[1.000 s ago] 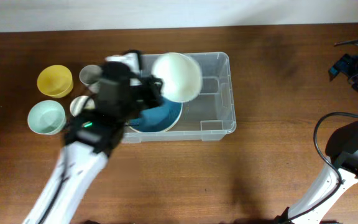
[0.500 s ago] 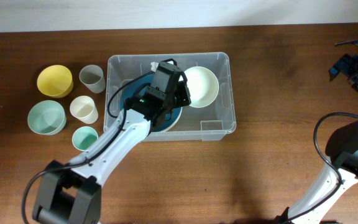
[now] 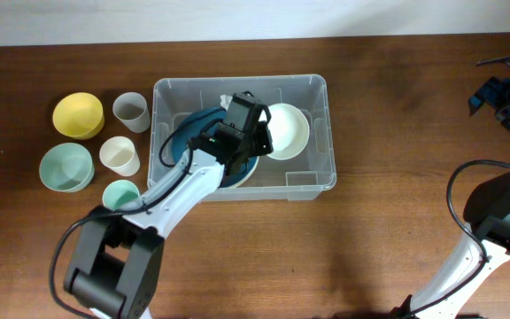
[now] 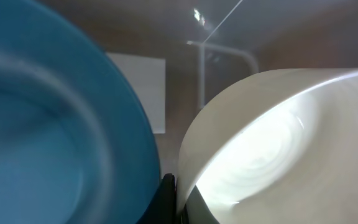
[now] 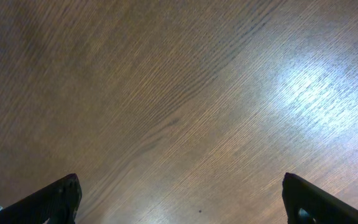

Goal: Pack container
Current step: 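Lower the white bowl into the container's right side and release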

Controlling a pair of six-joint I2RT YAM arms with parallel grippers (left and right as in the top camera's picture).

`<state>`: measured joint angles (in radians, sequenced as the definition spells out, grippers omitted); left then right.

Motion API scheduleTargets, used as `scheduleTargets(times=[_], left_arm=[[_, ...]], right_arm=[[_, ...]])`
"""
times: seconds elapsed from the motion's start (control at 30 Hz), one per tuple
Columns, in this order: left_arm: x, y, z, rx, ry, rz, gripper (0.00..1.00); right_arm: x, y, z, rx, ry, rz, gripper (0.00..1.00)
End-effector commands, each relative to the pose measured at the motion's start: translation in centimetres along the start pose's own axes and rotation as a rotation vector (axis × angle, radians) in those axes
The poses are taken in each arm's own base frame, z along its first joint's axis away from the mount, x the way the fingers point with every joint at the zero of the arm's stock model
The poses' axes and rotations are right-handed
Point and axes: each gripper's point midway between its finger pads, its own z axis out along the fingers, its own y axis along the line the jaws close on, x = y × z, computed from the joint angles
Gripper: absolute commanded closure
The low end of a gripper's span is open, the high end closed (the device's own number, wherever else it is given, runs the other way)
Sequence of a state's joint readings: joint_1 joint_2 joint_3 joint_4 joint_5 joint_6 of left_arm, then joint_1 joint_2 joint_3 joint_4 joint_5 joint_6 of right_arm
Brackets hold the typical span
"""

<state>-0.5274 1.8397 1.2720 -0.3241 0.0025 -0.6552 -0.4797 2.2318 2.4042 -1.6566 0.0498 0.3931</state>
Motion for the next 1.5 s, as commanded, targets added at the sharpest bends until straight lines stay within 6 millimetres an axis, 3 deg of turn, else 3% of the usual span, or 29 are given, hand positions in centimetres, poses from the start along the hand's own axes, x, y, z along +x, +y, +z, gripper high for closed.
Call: scheduleTargets(times=[0.0, 0.23, 0.67, 0.8, 1.23, 1.4, 1.47], left_arm=[[-0.1, -1.3, 0.7, 0.031, -0.003, 0.031, 0.99], [1.1, -2.5, 1.2, 0.047, 0.015, 0.057, 0.99], [1.0, -1.6, 1.2, 0.001, 0.004, 0.055, 0.98], [1.0, -1.6, 1.2, 0.001, 0.004, 0.055, 0.85], [1.0, -1.5, 1.2, -0.001, 0.007, 0.056, 0.78], [1.0, -1.5, 1.2, -0.001, 0.007, 0.056, 0.62], [1.1, -1.5, 1.2, -0.001, 0.007, 0.057, 0.61]], right_arm=[[0.1, -0.3, -1.2, 0.002, -0.031, 0.007, 0.01], [0.1, -0.3, -1.2, 0.002, -0.031, 0.007, 0.01], [0.1, -0.3, -1.2, 0.002, -0.031, 0.007, 0.01], [0.1, -0.3, -1.2, 0.002, -0.031, 0.007, 0.01], [0.1, -0.3, -1.2, 0.002, -0.031, 0.007, 0.01], [0.1, -0.3, -1.2, 0.002, -0.031, 0.007, 0.01], [0.1, -0.3, -1.2, 0.002, -0.031, 0.007, 0.01]])
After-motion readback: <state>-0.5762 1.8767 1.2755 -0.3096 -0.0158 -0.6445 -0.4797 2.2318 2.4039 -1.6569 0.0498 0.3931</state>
